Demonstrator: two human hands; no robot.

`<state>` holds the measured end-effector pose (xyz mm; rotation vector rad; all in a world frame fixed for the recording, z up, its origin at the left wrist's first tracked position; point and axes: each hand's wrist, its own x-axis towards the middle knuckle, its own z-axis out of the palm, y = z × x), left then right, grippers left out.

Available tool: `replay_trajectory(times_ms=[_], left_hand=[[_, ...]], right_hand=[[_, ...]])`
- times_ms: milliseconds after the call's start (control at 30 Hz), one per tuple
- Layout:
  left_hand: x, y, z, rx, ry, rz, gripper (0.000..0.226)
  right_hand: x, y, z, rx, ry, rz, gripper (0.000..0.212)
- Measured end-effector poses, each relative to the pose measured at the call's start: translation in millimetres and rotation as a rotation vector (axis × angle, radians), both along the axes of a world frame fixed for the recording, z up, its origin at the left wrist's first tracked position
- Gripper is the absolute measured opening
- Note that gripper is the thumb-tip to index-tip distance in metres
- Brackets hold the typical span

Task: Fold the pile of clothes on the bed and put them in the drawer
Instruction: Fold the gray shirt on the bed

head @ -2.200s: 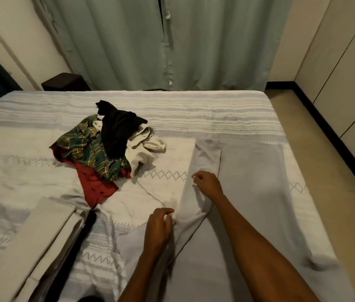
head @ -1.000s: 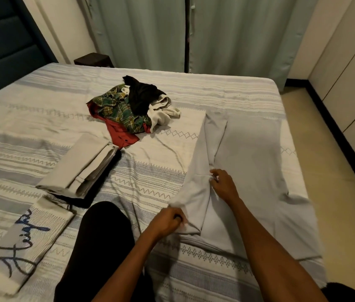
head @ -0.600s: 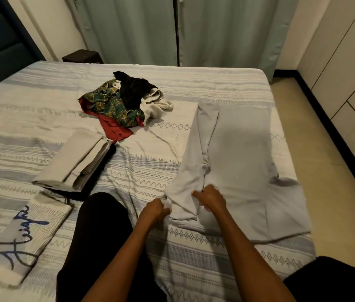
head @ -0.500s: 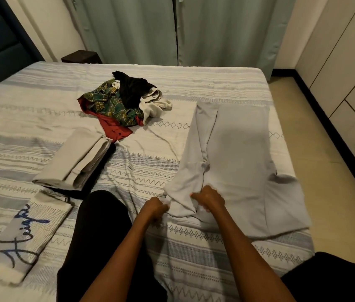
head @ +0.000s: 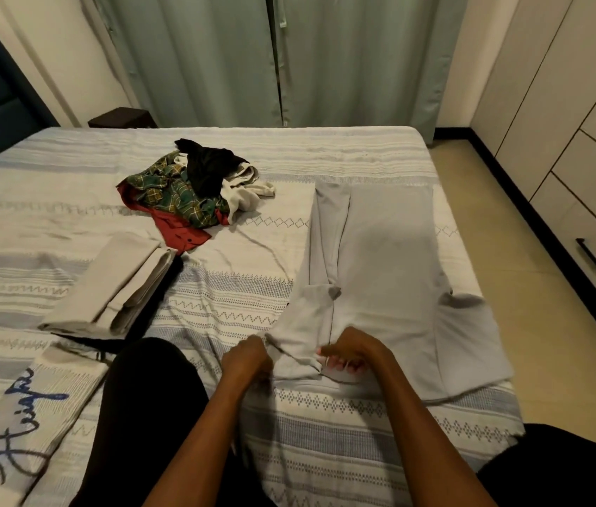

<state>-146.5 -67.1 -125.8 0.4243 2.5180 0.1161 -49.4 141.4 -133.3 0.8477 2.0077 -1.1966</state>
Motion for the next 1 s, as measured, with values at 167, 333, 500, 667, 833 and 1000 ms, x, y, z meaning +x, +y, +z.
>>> replay_trajectory(times_ms=[167,333,500,667,833,1000], left_hand=[[-24,43,13,0.349,0.108,-0.076,0.023],[-56,82,19,0.49,0.126,-0.175,0.028],[-86,108,0,0.38,0.072,-0.273,0.045],[-97,122,-22,0.27,0.143,-0.269,0.038],[-113,123,-34,0.333,0.209,-0.232,0.025],[-134,139,-30,0.424,0.224,-0.18,0.014]], right_hand=[[-19,45,-10,0.338,0.357,-0.31,0.023],[-60,66,-5,0.332,0.418,-0.387,0.024],[-97,72,-11,0.352,0.301,-0.365,0.044],[-119,81,-13,0.431,0.214,-0.259,0.045],[-113,101,-21,0.492,0.265,-0.355,0.043],[-122,114,-25,0.545,0.243,-0.294,0.04]])
